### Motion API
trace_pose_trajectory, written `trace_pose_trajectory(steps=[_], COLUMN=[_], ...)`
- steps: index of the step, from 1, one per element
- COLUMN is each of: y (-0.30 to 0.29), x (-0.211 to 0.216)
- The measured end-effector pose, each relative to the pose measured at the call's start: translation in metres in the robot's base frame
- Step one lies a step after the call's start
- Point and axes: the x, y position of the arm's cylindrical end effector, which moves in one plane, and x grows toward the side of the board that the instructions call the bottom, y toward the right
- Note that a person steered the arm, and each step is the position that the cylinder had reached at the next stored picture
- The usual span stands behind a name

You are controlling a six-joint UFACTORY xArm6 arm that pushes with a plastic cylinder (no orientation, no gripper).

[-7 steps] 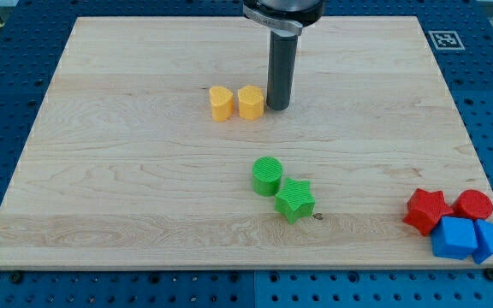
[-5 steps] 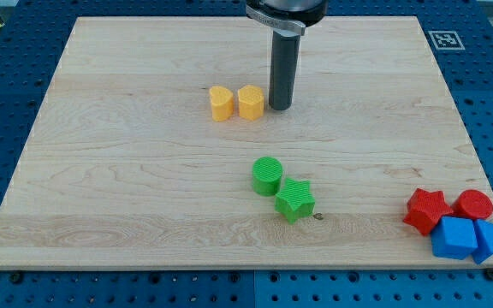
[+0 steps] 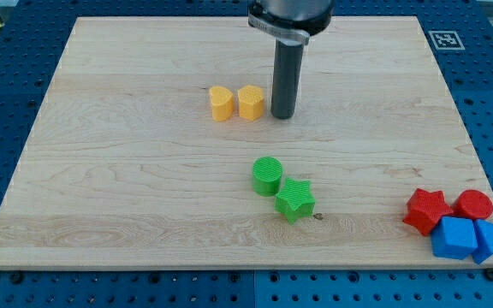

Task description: Move your arm towards green circle

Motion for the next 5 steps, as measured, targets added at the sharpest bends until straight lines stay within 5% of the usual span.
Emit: trace_pose_trajectory(steps=[5], y=[0.049], x=[0.053])
